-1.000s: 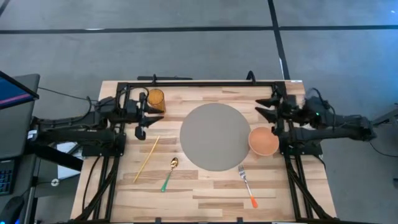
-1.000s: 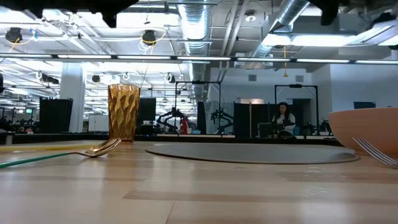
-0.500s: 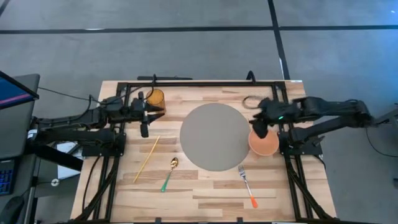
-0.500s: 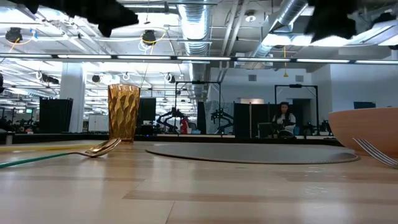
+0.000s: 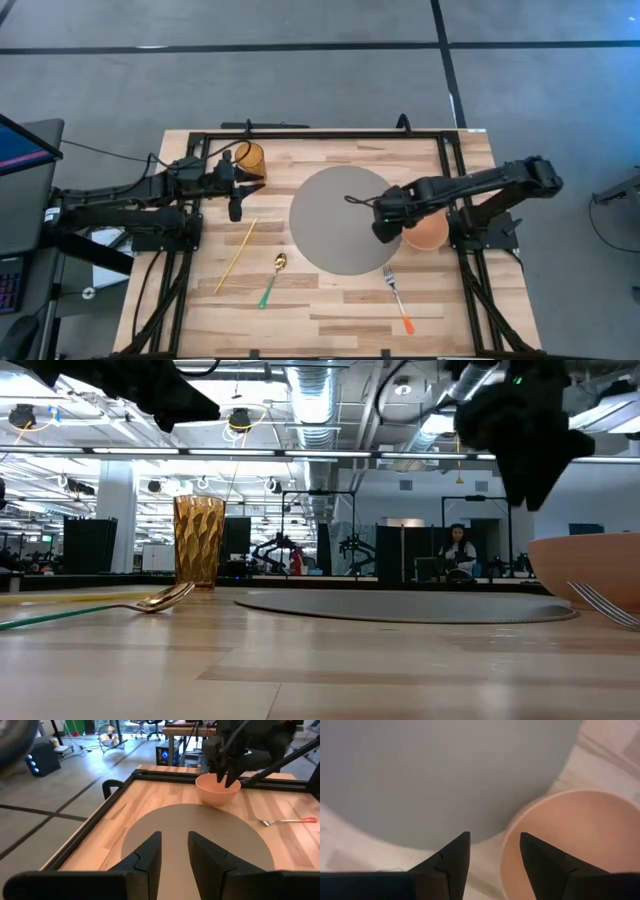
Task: Pick & Place Utensil
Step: Put the light pink bowl on the gray table mat
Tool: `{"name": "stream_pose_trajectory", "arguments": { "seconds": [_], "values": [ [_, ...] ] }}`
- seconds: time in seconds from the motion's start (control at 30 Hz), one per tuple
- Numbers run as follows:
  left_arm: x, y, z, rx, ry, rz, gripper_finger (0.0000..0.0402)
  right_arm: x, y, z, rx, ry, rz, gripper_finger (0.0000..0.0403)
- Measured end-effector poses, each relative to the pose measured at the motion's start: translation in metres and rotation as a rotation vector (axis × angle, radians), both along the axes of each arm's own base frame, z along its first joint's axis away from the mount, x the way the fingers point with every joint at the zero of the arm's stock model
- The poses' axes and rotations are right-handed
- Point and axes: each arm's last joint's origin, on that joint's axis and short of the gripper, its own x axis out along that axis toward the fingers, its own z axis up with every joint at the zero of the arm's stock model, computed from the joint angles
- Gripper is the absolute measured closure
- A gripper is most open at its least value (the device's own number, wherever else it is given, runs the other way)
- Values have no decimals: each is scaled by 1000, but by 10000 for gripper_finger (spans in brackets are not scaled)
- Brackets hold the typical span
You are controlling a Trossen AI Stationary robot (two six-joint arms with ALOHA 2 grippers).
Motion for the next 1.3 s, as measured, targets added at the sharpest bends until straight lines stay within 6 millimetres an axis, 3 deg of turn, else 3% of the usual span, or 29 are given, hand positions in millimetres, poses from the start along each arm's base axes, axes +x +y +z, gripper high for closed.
{"name": "stream_pose_trajectory", "arguments": {
  "seconds": [0.27,0.7,0.9,1.1,1.3],
  "values": [
    [0,0,0,2,1,-1,305,7,-7,-8,17,44,-114,235],
    [0,0,-1,0,8,0,305,-2,-6,-40,48,87,-358,240],
    [0,0,-1,-1,9,0,305,-1,-5,-57,64,57,-341,252],
    [0,0,-1,-1,8,0,305,5,-4,-57,84,9,-237,289],
    [0,0,-1,-1,8,0,305,6,-4,-56,68,9,-131,361]
  ]
}}
